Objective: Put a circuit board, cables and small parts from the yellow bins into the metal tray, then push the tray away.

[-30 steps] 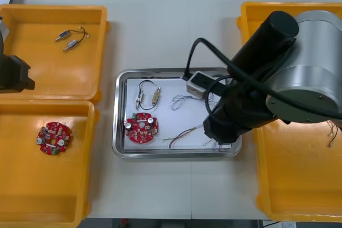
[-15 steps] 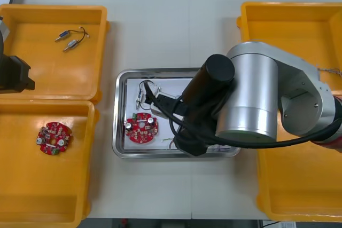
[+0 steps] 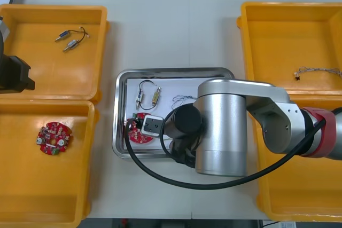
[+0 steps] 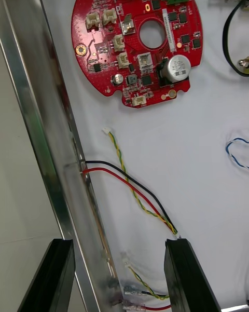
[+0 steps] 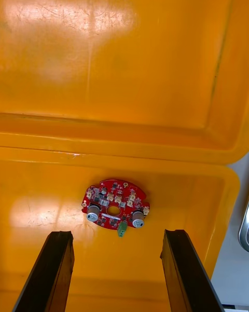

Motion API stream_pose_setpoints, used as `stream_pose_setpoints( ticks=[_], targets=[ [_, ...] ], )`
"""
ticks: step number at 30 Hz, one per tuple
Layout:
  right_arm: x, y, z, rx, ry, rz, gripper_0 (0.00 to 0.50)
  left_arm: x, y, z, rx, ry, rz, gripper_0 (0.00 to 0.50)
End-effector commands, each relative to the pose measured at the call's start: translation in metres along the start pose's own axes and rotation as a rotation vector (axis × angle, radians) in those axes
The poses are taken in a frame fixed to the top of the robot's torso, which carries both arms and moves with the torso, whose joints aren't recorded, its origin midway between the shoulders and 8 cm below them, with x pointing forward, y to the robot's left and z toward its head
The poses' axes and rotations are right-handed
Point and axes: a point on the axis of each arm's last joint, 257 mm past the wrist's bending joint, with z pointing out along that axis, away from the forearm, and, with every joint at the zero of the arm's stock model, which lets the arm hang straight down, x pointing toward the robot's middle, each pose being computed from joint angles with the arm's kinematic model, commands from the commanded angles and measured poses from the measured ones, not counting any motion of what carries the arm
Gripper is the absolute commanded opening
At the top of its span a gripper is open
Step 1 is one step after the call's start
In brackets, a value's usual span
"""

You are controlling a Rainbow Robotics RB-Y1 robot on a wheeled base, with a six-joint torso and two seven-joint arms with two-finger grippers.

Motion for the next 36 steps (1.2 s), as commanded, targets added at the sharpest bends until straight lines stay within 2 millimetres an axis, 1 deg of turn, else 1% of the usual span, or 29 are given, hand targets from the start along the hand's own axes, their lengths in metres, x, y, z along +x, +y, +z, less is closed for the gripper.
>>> stream_pose_setpoints(
  ticks=[1,6,11,20,26,36],
  targets=[
    [-0.018,0.008,-0.002,0.022,-0.027,-0.084,0.500,-0.004,0.014,-0.013,-0.038,-0.024,0.058,0.500],
    [-0.017,0.015,0.007,0.027,-0.010,-0.112,0.500,-0.004,0.014,-0.013,-0.038,-0.024,0.058,0.500],
    [-0.012,0.021,0.015,0.033,0.013,-0.136,0.500,-0.004,0.014,-0.013,-0.038,-0.024,0.058,0.500],
    [-0.004,0.032,0.021,0.026,0.033,-0.170,0.500,-0.004,0.014,-0.013,-0.038,-0.024,0.058,0.500],
    [-0.001,0.033,0.026,0.033,0.045,-0.178,0.500,-0.004,0.014,-0.013,-0.038,-0.024,0.058,0.500],
    [-0.010,0.033,0.037,0.053,0.052,-0.174,0.500,-0.004,0.014,-0.013,-0.038,-0.024,0.058,0.500]
  ],
)
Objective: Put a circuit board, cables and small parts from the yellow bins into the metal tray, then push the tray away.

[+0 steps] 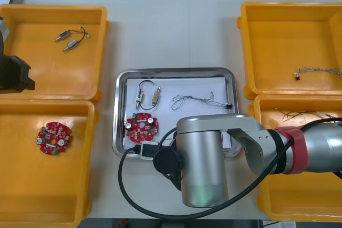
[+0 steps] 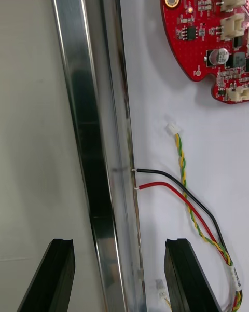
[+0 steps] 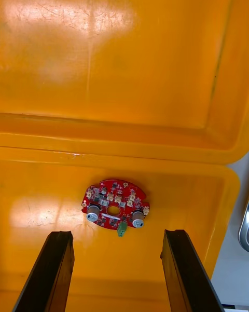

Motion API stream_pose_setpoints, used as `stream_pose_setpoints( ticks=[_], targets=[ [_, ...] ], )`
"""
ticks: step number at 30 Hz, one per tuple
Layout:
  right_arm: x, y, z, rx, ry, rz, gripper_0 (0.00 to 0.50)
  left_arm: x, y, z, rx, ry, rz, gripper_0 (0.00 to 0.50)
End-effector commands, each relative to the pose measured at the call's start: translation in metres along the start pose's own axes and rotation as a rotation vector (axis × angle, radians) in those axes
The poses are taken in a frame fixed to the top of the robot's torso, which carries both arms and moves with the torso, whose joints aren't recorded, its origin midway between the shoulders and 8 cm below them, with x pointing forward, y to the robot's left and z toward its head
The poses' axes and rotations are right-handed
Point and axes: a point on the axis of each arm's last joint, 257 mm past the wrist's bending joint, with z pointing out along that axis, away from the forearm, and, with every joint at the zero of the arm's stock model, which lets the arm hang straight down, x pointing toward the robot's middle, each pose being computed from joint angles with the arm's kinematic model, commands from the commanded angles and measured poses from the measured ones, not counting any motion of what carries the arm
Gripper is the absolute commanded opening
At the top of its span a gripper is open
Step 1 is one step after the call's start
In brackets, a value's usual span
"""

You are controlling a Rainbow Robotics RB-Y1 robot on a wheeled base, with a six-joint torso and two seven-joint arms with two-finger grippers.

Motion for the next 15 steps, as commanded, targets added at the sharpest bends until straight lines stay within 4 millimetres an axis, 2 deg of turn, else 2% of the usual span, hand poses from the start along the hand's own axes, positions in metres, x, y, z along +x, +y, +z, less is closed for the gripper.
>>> stream_pose_setpoints(
  ticks=[1,15],
  targets=[
    [-0.0239,-0.0019,-0.0049,0.027,-0.037,-0.049,0.500,-0.0040,0.0142,-0.0125,-0.038,-0.024,0.058,0.500],
    [-0.0198,0.0000,0.0003,0.031,-0.026,-0.046,0.500,-0.0040,0.0142,-0.0125,-0.038,-0.024,0.058,0.500]
  ],
)
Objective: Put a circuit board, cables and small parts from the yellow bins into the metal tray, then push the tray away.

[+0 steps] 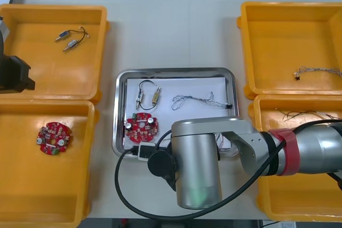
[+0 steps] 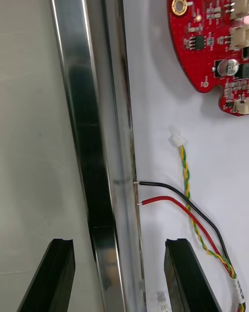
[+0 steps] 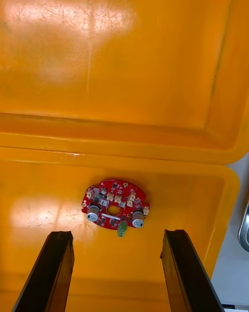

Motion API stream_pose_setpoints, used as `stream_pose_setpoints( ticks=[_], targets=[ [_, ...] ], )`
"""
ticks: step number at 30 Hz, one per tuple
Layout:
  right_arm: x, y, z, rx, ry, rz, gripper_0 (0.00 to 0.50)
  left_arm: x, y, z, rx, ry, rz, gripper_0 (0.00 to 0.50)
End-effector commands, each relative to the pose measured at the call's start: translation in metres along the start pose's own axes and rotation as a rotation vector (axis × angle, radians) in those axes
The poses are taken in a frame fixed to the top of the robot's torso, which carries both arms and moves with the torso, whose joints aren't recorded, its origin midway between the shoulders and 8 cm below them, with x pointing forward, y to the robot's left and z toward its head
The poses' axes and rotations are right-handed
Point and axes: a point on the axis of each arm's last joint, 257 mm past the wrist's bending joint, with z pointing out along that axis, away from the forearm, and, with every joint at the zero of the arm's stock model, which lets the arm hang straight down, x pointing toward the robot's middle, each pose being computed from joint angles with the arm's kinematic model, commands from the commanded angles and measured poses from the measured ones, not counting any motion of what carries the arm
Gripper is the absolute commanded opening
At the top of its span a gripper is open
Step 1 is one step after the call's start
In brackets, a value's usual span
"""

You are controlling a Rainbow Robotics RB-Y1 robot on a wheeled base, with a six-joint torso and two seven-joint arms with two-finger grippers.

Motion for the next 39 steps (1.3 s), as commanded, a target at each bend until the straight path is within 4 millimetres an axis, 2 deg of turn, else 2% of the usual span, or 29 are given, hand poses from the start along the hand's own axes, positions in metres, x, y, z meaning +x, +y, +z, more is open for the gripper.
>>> stream_pose_setpoints(
  ticks=[1,6,8,9,10,11,12,13,15,21,39],
  targets=[
    [-0.016,-0.001,-0.006,0.020,-0.033,-0.038,0.500,-0.004,0.014,-0.013,-0.039,-0.025,0.058,0.500],
    [-0.016,0.000,-0.006,0.018,-0.031,-0.034,0.498,-0.004,0.014,-0.013,-0.039,-0.025,0.058,0.500],
    [-0.016,0.000,-0.006,0.018,-0.031,-0.032,0.463,-0.004,0.014,-0.013,-0.039,-0.025,0.058,0.500],
    [-0.016,0.000,-0.006,0.017,-0.031,-0.030,0.410,-0.004,0.014,-0.013,-0.039,-0.025,0.058,0.500],
    [-0.016,0.000,-0.006,0.018,-0.031,-0.030,0.306,-0.004,0.014,-0.013,-0.039,-0.025,0.058,0.500],
    [-0.015,0.000,-0.005,0.018,-0.029,-0.030,0.250,-0.004,0.014,-0.013,-0.039,-0.025,0.058,0.500],
    [-0.015,0.000,-0.005,0.019,-0.030,-0.027,0.127,-0.004,0.014,-0.013,-0.039,-0.025,0.058,0.500],
    [-0.016,0.001,-0.005,0.017,-0.031,-0.025,0.047,-0.004,0.014,-0.013,-0.039,-0.025,0.058,0.500],
    [-0.016,0.000,-0.006,0.020,-0.032,-0.026,0.007,-0.004,0.014,-0.013,-0.039,-0.025,0.058,0.500],
    [-0.014,-0.004,-0.005,0.031,-0.032,-0.027,0.000,-0.004,0.014,-0.013,-0.039,-0.025,0.058,0.500],
    [-0.018,-0.054,-0.012,0.149,-0.078,-0.065,0.000,-0.004,0.014,-0.013,-0.039,-0.025,0.058,0.500]
  ],
)
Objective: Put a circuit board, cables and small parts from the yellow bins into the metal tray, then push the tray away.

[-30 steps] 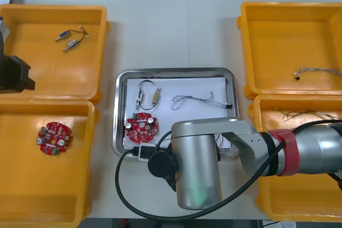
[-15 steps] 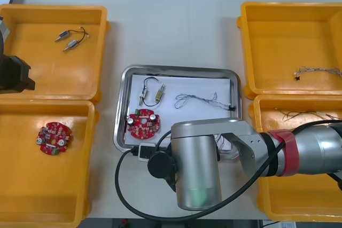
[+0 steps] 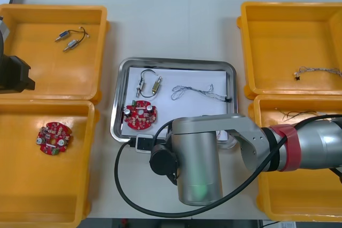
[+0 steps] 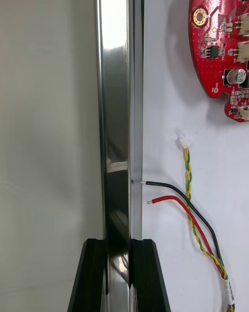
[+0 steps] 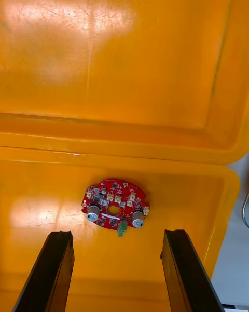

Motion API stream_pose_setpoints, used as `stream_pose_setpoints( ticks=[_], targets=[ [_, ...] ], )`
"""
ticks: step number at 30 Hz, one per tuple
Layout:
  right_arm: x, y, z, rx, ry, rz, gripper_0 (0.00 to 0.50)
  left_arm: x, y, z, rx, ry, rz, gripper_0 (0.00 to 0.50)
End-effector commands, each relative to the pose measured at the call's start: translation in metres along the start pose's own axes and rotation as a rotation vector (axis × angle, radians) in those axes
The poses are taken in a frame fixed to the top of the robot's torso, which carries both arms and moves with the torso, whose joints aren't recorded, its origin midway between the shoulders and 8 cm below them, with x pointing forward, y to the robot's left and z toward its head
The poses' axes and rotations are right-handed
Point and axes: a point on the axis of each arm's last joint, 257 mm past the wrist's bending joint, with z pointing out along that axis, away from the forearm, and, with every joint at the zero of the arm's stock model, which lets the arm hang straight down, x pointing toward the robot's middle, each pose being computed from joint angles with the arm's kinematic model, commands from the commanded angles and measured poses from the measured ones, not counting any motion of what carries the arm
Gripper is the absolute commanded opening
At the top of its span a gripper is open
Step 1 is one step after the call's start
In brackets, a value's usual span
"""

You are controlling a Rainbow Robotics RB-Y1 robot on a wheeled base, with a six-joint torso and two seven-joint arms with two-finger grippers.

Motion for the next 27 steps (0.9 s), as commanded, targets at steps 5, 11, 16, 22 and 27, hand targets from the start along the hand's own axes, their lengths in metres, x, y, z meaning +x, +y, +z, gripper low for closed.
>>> stream_pose_setpoints(
  ticks=[5,11,16,22,27],
  targets=[
    [-0.003,-0.041,-0.009,0.086,-0.033,-0.057,0.000,-0.004,0.014,-0.013,-0.039,-0.025,0.058,0.500],
    [-0.003,-0.055,-0.010,0.112,-0.044,-0.070,0.000,-0.004,0.014,-0.013,-0.039,-0.025,0.058,0.500],
    [-0.004,-0.068,-0.013,0.134,-0.053,-0.086,0.000,-0.004,0.014,-0.013,-0.039,-0.025,0.058,0.500],
    [-0.004,-0.082,-0.015,0.159,-0.063,-0.103,0.000,-0.004,0.014,-0.013,-0.039,-0.025,0.058,0.500],
    [-0.007,-0.094,-0.011,0.174,-0.078,-0.105,0.000,-0.004,0.014,-0.013,-0.039,-0.025,0.058,0.500]
  ],
)
